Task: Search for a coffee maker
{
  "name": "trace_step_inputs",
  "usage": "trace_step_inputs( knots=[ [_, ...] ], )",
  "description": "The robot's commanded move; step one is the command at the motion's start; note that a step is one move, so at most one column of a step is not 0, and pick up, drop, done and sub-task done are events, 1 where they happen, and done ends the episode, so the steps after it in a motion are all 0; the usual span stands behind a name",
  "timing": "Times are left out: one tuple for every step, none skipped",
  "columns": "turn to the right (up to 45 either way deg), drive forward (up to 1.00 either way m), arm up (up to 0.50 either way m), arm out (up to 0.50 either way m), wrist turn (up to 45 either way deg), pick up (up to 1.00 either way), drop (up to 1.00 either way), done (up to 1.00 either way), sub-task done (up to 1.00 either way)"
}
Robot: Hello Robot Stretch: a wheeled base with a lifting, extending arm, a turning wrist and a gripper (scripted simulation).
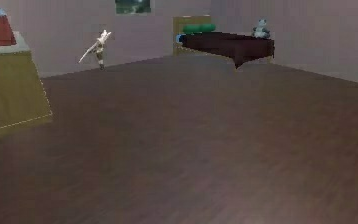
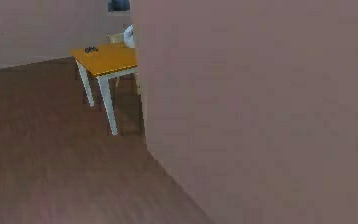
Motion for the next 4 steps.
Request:
trace_step_inputs(
  knots=[
    [45.0, 0.00, 0.00, 0.00, 0.0, 0.00, 0.00, 0.00, 0.00],
    [6.0, 0.00, 0.00, 0.00, 0.0, 0.00, 0.00, 0.00, 0.00],
    [0.0, 1.00, 0.00, 0.00, 0.0, 0.00, 0.00, 0.00, 0.00],
    [0.0, 1.00, 0.00, 0.00, 0.0, 0.00, 0.00, 0.00, 0.00]
  ],
)
